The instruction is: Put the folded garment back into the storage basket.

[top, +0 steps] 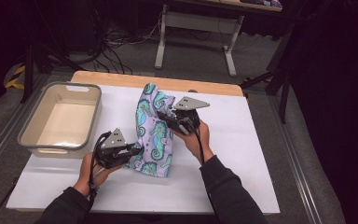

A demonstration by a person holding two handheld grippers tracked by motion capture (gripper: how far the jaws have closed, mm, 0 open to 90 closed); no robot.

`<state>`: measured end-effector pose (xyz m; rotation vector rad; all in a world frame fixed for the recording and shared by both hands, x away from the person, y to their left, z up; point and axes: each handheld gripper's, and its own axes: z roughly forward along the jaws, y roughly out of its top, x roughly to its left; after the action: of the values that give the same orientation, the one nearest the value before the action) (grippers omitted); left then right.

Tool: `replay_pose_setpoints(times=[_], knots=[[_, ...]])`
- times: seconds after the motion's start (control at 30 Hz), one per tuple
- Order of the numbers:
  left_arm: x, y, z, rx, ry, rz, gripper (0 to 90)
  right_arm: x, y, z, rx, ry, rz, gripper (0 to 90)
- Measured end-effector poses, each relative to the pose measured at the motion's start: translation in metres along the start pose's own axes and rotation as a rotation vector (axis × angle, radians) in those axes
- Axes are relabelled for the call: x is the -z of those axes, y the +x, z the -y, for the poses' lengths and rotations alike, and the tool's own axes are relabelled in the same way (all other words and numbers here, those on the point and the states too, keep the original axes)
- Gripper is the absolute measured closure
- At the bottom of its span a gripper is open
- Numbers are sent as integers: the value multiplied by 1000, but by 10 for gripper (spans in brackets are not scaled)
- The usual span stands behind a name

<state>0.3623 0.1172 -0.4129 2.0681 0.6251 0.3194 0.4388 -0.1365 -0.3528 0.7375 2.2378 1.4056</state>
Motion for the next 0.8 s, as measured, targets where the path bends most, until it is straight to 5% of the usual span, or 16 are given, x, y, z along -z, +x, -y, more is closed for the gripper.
replay_pose_setpoints(times=[0.8], knots=[[60,34,-2,83,-26,-94,785,-47,15,-51,-2,-21,-59,790]])
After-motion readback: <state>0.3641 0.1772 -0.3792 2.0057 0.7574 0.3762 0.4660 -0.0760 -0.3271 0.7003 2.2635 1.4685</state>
